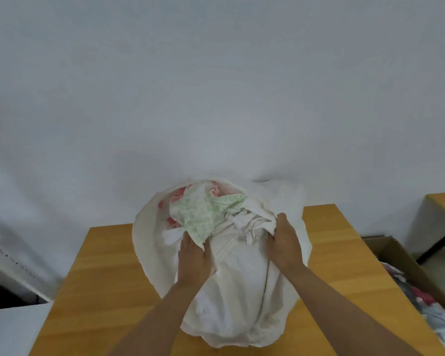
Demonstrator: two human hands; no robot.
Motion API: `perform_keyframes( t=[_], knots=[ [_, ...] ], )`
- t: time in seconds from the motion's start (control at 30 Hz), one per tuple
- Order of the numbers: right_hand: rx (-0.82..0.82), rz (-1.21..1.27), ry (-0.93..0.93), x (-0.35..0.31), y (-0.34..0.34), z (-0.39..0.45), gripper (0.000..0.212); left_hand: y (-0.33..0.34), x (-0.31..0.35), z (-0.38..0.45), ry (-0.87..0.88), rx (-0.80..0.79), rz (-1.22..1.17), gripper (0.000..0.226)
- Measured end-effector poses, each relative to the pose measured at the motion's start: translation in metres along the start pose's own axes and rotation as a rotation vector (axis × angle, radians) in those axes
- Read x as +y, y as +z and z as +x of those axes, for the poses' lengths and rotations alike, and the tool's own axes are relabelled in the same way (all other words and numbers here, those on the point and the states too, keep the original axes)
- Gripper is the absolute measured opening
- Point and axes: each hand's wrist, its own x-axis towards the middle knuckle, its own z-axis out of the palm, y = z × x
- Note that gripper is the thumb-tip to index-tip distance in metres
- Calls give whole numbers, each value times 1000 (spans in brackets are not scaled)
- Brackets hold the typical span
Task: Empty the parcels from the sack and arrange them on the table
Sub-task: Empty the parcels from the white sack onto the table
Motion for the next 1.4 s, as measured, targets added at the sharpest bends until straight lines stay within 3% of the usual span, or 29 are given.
perform_keyframes(
  t=[0.17, 0.27, 0.37, 0.43, 0.5, 0.63, 0.8, 0.9, 0.97, 1.03, 1.2, 1.33, 1.4],
  knots=[
    [-5, 3, -43, -7, -23, -8, 16, 1, 14, 3, -26, 53, -62, 50],
    [-126, -85, 84, -2, -29, -4, 17, 5, 20, 1, 16, 38, 15, 40],
    [-106, -136, 22, -6, -33, -6, 21, -4, 32, 2, 10, 145, -44, 41],
    [-108, -151, 10, -10, -34, -4, 18, -6, 34, 20, -25, 107, -12, 41],
    [-209, -210, 75, -10, -36, -2, 13, -5, 37, 26, -46, 45, 47, 36],
    [-236, -263, -23, -15, -34, -9, 12, -11, 36, 20, -51, 186, -29, 33],
    [-336, -323, 30, -21, -21, 3, 21, -19, 36, 48, -108, 76, -33, 31],
    [-289, -235, -87, -32, -22, 2, 15, -30, 44, 48, -91, 193, -112, 30],
    [-265, -202, -115, -35, -20, 4, 13, -32, 38, 62, -117, 133, -111, 28],
    [-323, -211, -13, -34, -14, 6, 15, -33, 30, 72, -172, 47, -63, 26],
    [-305, -55, -138, -56, -8, -4, 13, -44, 23, 82, -301, 121, -180, 35],
    [-343, 16, 112, -47, 8, -1, 13, -54, 46, 87, -378, 22, -303, 13],
    [-368, 99, 66, -57, 15, -9, 16, -60, 51, 88, -348, 66, -366, 21]
  ],
)
